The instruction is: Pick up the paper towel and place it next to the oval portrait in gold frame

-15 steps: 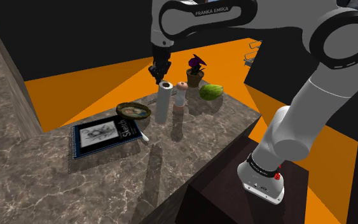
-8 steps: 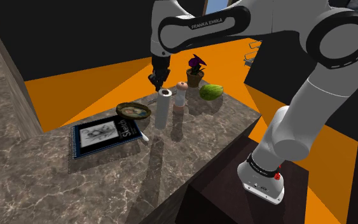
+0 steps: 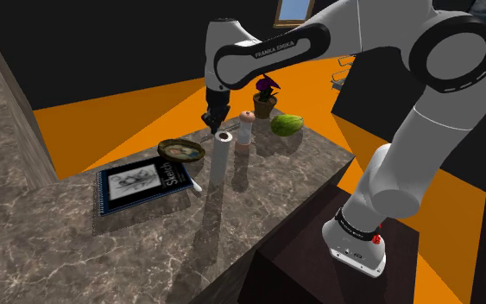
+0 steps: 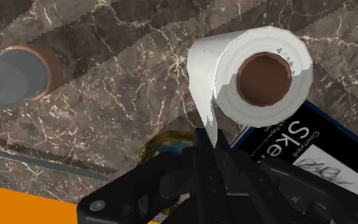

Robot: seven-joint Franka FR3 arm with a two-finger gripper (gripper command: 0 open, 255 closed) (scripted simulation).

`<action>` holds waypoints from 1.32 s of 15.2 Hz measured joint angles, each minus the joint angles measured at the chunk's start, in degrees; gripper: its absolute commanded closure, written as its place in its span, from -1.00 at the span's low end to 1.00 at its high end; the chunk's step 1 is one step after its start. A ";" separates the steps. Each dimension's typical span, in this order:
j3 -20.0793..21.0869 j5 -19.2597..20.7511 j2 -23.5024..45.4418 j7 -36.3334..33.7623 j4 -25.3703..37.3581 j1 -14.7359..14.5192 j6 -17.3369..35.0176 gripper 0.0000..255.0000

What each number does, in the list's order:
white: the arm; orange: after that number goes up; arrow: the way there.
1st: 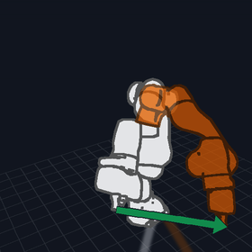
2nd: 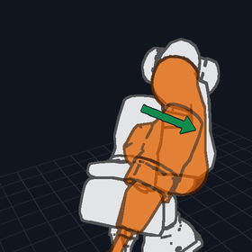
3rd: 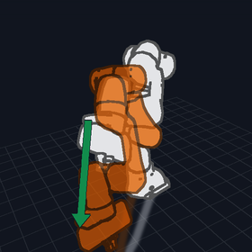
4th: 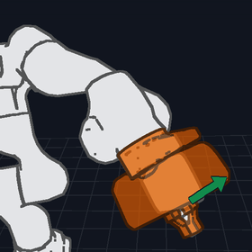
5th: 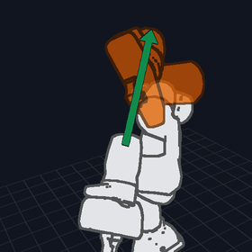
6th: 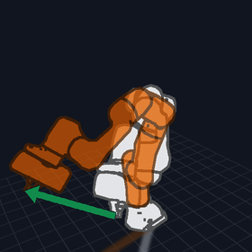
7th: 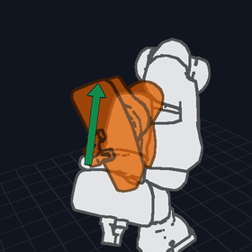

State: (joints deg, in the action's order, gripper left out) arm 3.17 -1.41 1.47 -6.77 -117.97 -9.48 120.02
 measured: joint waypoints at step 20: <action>-0.09 -0.03 -1.67 0.05 3.62 0.07 -5.20 -1.00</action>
State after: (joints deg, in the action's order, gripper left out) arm 3.08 -1.44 -0.20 -6.72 -114.34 -9.41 114.82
